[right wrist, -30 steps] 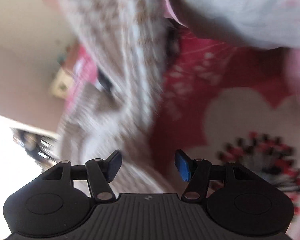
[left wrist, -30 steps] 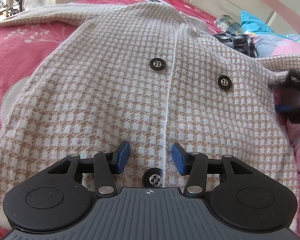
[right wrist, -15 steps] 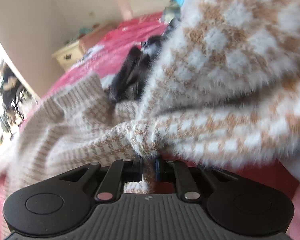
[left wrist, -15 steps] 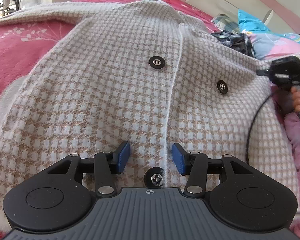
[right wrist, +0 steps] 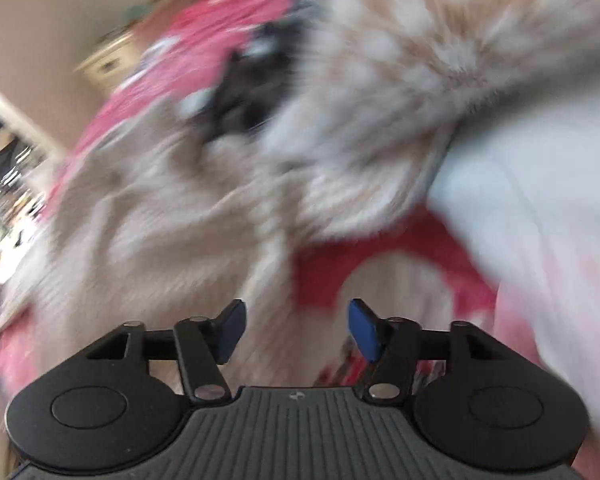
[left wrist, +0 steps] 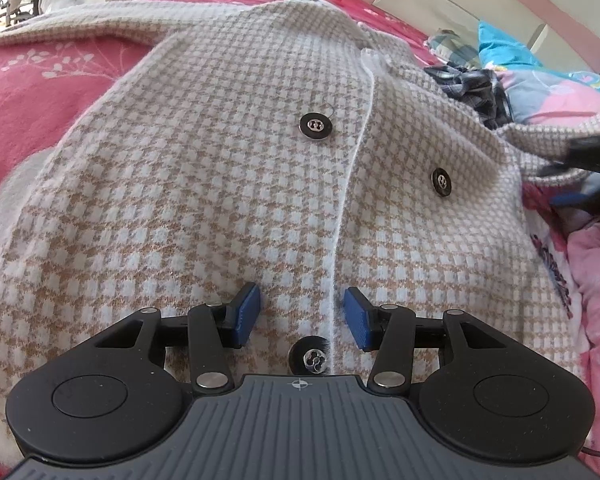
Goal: Fold clothes
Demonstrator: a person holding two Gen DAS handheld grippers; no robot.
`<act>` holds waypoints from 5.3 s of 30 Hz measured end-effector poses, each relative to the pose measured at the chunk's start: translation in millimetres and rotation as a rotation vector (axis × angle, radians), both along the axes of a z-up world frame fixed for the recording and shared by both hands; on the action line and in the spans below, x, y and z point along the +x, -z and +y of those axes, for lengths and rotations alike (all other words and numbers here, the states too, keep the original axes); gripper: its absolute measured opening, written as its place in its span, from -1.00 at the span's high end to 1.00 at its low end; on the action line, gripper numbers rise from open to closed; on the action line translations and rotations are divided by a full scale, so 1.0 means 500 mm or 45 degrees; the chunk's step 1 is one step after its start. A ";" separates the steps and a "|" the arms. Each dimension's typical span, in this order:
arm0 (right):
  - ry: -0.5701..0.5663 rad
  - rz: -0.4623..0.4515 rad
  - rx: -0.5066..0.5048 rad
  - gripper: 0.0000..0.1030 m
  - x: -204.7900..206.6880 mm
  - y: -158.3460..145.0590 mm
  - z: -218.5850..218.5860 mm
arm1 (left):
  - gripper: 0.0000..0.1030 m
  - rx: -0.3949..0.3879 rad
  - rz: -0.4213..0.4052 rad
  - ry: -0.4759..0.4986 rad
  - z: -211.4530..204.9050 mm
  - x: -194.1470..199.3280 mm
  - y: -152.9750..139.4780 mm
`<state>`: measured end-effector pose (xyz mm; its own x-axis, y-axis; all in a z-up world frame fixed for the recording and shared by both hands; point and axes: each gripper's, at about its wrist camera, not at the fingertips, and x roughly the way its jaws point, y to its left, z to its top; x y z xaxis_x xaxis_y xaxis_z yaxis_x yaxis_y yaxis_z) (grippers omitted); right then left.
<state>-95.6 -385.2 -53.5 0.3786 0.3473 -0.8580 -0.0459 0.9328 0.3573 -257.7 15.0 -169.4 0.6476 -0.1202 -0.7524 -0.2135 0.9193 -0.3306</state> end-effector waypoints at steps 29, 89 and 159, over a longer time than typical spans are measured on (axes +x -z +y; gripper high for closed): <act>-0.745 0.119 -0.603 0.53 -0.392 0.064 0.297 | 0.14 -0.291 0.035 -0.066 0.070 -0.002 -0.002; -0.227 -0.433 -0.485 0.83 0.307 0.097 0.627 | 0.60 -0.450 -0.170 0.049 0.035 0.051 0.017; -0.748 -0.137 0.124 -0.04 -0.322 0.196 0.263 | 0.56 0.064 0.183 0.431 -0.131 -0.066 -0.121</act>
<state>-256.5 -253.6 -151.4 0.1823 0.5993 -0.7795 -0.5840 0.7038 0.4045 -290.8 -50.6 -108.8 0.4649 -0.2702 -0.8431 0.0643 0.9601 -0.2723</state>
